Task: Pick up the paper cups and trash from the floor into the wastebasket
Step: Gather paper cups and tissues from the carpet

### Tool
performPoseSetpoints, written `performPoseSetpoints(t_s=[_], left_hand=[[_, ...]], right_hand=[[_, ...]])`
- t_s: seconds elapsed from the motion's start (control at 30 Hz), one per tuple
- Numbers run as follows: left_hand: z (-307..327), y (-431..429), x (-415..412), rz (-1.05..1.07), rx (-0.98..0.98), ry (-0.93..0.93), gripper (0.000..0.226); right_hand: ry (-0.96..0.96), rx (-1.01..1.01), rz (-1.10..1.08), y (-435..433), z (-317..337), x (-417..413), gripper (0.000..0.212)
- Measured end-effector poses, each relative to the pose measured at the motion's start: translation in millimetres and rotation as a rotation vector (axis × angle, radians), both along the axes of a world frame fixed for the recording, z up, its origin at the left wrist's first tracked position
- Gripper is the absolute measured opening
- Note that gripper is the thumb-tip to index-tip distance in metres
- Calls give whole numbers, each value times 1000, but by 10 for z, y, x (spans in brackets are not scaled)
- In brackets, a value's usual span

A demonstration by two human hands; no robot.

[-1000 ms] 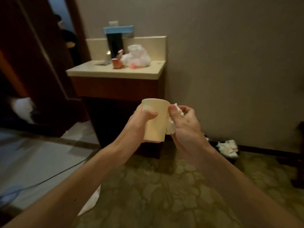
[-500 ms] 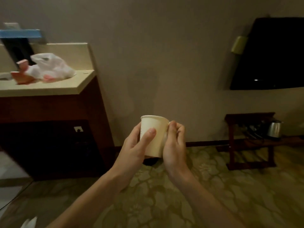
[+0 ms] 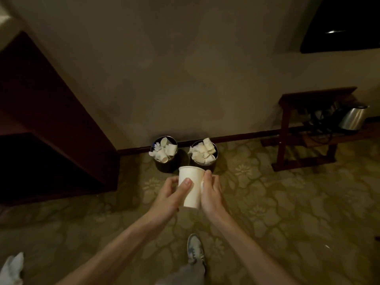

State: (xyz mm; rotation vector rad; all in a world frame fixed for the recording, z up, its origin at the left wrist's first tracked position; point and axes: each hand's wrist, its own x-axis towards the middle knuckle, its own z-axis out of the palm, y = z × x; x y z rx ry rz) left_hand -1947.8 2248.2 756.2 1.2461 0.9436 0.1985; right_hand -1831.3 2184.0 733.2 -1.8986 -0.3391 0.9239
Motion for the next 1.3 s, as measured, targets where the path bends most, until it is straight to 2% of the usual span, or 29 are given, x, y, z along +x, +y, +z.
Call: performPoseSetpoints(t_s=[0.13, 0.2, 0.33, 0.47, 0.57, 0.7, 0.8, 1.0, 1.1, 1.2, 1.3], left_hand=[[-57, 307, 509, -17, -76, 55, 64], [-31, 561, 777, -2, -130, 49, 54], [-89, 1123, 1292, 70, -228, 37, 57], [-294, 1588, 1649, 180, -242, 48, 54], [-458, 1889, 1837, 320, -240, 50, 49], [-712, 2324, 1920, 489, -293, 48, 48], [-976, 2623, 1900, 550, -353, 57, 56], [-2151, 3381, 1844, 697, -462, 80, 50], [-2869, 3841, 1786, 769, -512, 84, 48], [-3580, 4191, 1685, 814, -469, 114, 30], [-4221, 4547, 1618, 798, -448, 167, 27]], right_hand=[[2, -69, 41, 309, -59, 634, 30], [-6, -45, 42, 534, -57, 918, 33], [-13, -5, 33, 1133, -197, 1410, 29], [-6, -26, 77, 1751, -432, 1774, 26], [-6, -61, 205, 2227, -593, 2005, 12], [-43, -93, 304, 2834, -749, 2094, 20], [-65, -153, 341, 3245, -972, 2087, 24], [-124, -360, 481, 4073, -2115, 1963, 36], [-80, -355, 571, 4522, -2778, 1946, 38], [-73, -364, 685, 4888, -3438, 1858, 44], [-93, -390, 699, 5246, -4111, 1793, 36]])
